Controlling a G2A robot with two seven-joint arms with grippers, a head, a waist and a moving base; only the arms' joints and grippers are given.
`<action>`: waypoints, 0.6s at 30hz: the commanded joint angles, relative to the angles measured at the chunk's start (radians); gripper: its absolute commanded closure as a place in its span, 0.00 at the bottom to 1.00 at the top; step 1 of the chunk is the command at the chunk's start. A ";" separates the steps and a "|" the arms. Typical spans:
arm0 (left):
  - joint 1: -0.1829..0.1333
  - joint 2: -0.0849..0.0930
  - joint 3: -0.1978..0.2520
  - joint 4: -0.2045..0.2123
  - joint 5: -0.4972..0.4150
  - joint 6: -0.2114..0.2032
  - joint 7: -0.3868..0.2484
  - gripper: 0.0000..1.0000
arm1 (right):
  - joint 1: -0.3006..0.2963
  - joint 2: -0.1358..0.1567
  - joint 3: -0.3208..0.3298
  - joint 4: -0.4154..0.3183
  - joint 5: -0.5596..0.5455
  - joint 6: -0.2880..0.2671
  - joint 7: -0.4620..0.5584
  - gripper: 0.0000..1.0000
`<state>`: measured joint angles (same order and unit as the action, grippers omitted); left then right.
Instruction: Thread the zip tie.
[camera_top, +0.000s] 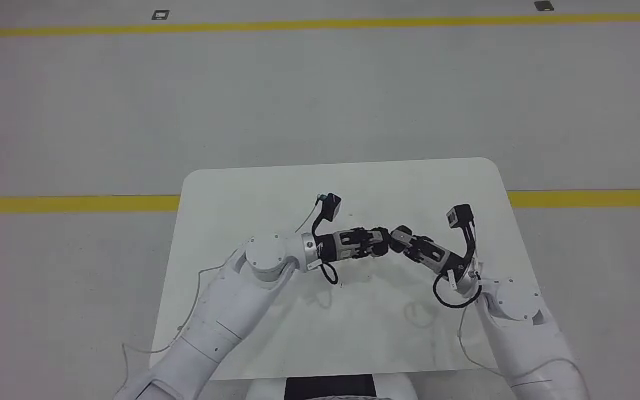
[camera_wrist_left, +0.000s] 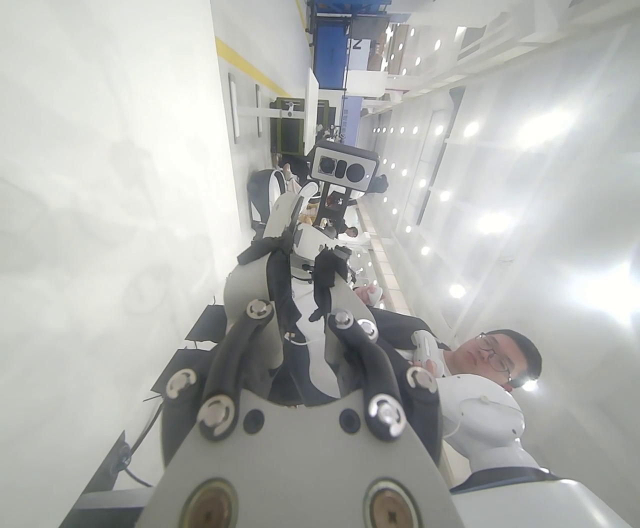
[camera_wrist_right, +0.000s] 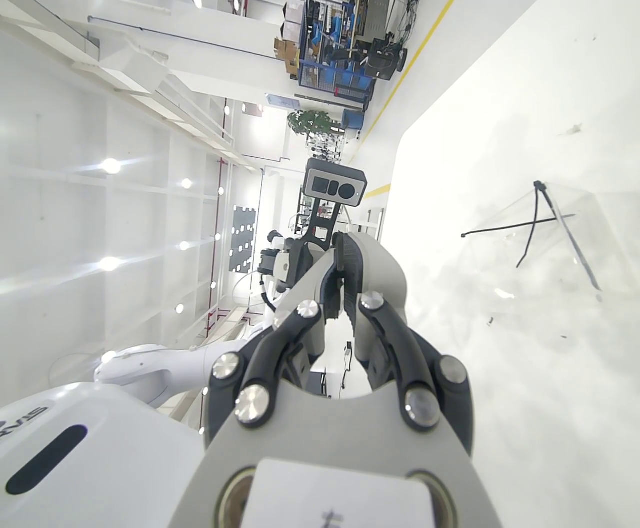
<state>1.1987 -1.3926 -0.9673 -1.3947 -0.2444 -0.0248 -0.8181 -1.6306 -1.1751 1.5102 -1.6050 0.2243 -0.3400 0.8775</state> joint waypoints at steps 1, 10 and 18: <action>-0.001 0.002 0.002 0.001 -0.003 0.000 0.001 0.95 | 0.000 0.000 0.001 0.001 0.000 0.000 0.002 1.00; -0.010 0.010 0.020 0.007 -0.018 -0.004 0.007 1.00 | 0.002 -0.002 0.007 0.004 0.000 0.000 0.008 1.00; -0.017 0.016 0.032 0.011 -0.030 -0.012 0.021 0.82 | 0.003 -0.003 0.010 0.000 -0.003 0.000 0.024 1.00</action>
<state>1.1824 -1.3773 -0.9369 -1.3838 -0.2731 -0.0355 -0.7992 -1.6279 -1.1779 1.5198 -1.6047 0.2220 -0.3400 0.9005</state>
